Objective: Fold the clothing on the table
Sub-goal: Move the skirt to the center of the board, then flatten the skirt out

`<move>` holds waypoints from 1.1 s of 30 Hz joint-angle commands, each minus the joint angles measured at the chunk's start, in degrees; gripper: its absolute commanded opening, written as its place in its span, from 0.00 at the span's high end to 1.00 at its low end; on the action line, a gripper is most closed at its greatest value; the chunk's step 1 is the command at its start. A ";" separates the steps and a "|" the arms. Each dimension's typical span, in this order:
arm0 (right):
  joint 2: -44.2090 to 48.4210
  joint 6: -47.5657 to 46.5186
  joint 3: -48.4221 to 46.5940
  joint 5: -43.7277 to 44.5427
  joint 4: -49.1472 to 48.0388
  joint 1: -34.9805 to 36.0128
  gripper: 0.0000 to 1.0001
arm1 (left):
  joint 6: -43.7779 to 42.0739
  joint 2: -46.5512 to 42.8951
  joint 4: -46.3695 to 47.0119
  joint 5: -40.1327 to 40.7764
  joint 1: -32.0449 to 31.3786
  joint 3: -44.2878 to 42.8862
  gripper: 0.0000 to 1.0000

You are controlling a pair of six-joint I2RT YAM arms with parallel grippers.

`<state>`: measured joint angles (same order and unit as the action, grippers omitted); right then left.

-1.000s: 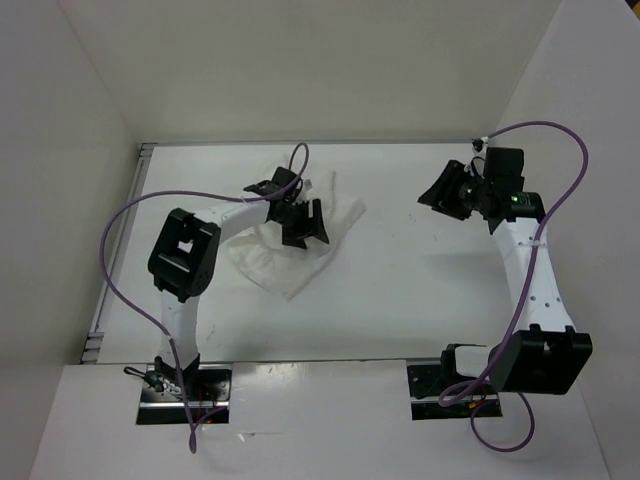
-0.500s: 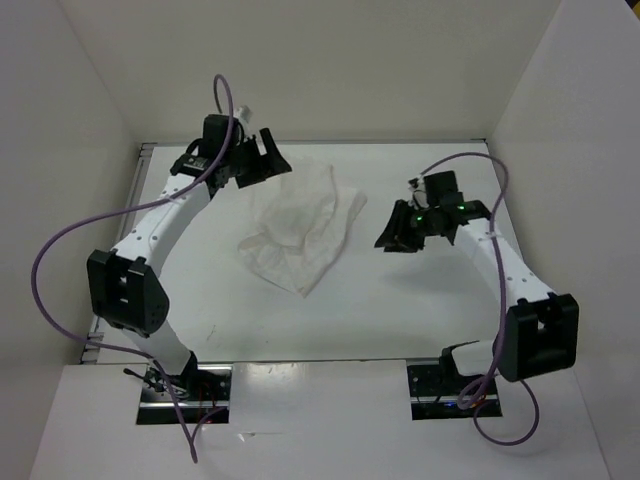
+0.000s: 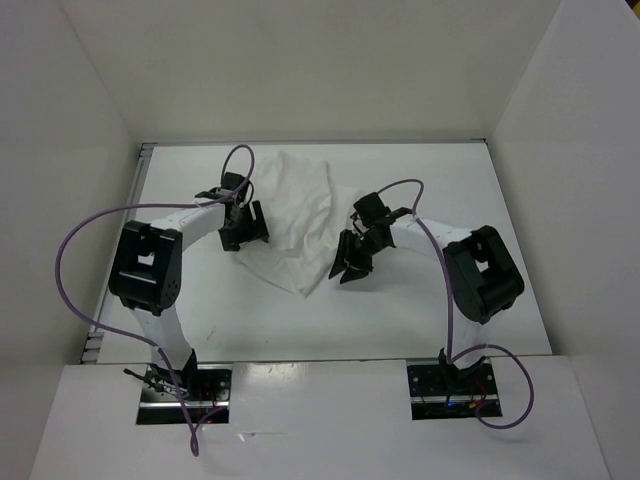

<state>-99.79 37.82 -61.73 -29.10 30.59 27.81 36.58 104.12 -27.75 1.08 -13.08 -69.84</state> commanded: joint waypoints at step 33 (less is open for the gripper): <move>0.83 10.43 -3.57 18.91 5.09 3.12 0.55 | 5.35 -2.08 6.30 -10.57 -5.02 4.72 0.17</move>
<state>-100.86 47.35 -64.34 -12.60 33.85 30.61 40.95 102.89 -21.45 -8.45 -17.89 -65.19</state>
